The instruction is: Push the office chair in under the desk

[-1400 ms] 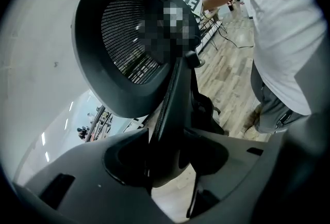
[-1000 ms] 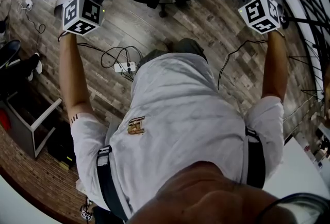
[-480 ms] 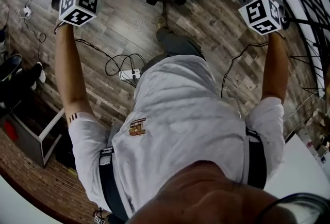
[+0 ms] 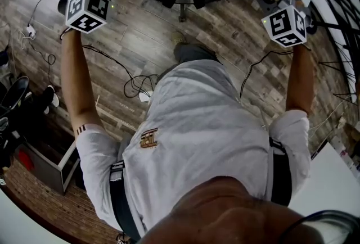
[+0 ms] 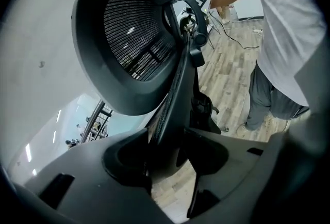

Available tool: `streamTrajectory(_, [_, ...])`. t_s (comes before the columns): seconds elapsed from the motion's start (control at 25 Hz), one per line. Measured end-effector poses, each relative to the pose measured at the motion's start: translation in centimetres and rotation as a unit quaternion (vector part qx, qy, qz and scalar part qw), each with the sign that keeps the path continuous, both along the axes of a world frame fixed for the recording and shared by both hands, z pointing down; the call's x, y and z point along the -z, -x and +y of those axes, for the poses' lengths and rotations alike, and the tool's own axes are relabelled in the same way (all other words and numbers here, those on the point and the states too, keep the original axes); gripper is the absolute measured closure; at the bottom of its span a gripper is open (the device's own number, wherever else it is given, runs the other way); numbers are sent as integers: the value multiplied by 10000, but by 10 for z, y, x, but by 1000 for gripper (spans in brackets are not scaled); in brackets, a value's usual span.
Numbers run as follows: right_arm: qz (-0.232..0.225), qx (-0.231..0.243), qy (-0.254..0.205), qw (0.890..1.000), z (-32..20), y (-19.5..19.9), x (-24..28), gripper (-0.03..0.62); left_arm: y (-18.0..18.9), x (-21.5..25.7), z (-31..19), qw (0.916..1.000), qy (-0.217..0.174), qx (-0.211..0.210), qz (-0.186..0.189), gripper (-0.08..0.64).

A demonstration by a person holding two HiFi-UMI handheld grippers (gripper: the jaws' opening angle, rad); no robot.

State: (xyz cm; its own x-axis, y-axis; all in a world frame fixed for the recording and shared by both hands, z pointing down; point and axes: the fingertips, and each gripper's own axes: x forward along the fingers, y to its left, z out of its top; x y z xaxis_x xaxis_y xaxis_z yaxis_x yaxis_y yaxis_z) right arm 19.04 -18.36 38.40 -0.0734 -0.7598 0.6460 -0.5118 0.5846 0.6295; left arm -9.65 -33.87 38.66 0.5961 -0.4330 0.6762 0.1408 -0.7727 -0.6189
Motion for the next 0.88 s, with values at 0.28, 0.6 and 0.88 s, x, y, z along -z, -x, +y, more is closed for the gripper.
streamTrajectory(0.28, [-19, -276, -119, 9995, -83, -27, -4, 387, -37, -6, -102, 9997, 76, -175, -135, 334])
streamTrajectory(0.6, [-37, -619, -256, 9977, -133, -42, -4, 387, -69, -4, -177, 9993, -48, -319, -196, 324])
streamTrajectory(0.88, [-22, -985, -378, 9944, -167, -30, -1, 388, -78, 0, -236, 9975, -169, -643, -222, 319])
